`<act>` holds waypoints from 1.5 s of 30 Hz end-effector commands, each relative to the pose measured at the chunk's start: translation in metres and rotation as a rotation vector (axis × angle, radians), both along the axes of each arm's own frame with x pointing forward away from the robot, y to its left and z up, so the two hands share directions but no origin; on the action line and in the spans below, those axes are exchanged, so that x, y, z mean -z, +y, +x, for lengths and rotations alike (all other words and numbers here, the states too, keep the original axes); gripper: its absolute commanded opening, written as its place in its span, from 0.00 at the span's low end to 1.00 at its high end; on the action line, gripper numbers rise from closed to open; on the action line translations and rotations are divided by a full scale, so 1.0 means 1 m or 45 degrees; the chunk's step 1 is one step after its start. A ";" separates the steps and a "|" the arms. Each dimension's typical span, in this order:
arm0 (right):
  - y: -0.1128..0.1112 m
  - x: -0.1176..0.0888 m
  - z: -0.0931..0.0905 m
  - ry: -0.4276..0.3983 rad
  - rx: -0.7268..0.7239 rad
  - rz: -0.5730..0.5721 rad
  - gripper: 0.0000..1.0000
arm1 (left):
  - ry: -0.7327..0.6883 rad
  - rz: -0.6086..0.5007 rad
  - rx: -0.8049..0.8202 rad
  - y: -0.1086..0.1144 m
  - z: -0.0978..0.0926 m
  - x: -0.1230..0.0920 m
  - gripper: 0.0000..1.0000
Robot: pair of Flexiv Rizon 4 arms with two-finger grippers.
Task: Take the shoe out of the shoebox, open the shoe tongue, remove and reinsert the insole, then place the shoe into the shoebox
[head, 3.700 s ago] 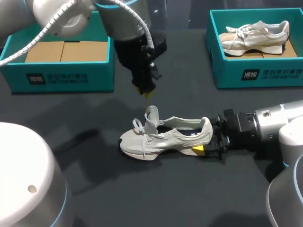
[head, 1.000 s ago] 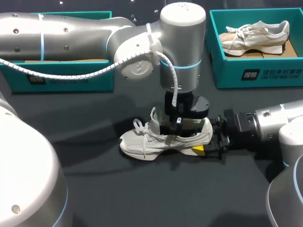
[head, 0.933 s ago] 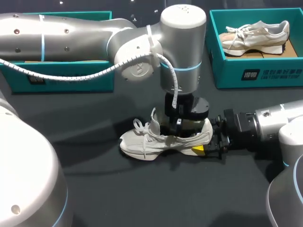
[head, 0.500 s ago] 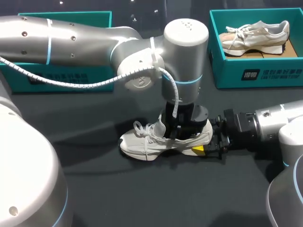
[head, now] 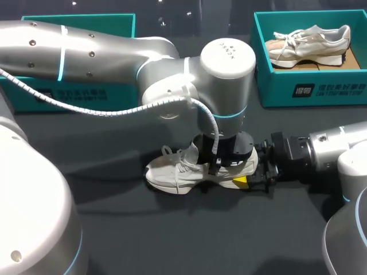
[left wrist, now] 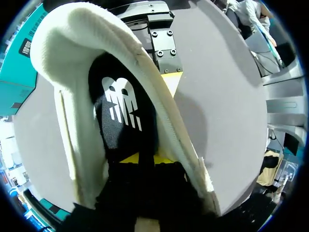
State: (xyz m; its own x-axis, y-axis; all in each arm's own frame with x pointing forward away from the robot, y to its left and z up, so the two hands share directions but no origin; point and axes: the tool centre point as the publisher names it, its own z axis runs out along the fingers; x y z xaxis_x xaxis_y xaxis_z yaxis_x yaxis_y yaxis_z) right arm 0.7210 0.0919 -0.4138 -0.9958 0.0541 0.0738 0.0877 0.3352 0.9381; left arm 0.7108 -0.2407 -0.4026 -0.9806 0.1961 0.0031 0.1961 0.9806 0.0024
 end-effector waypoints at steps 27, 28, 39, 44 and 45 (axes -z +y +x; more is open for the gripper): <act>0.002 -0.002 0.000 0.001 0.000 -0.006 0.00 | 0.358 -0.267 0.001 0.015 0.011 -0.048 0.00; 0.002 -0.002 0.000 0.001 0.000 -0.006 0.00 | 0.360 -0.268 0.003 0.014 0.010 -0.048 0.00; 0.002 -0.002 0.000 0.001 0.000 -0.006 0.00 | 0.360 -0.127 0.112 0.001 -0.005 -0.037 0.02; 0.002 -0.002 0.000 0.001 0.000 -0.006 0.00 | 0.381 -0.089 0.106 -0.005 -0.007 -0.029 0.24; 0.002 -0.002 0.000 0.001 0.000 -0.006 0.00 | 0.388 -0.082 0.103 -0.005 -0.008 -0.026 0.33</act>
State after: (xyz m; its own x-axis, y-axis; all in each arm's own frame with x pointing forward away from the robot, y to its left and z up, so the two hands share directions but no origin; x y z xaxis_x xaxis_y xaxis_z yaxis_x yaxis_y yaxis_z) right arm 0.7219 0.0930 -0.4123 -0.9958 0.0535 0.0738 0.0875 0.3357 0.9379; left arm 0.6996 -0.2342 -0.3674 -0.9242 0.2827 0.2566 0.2475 0.9554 -0.1613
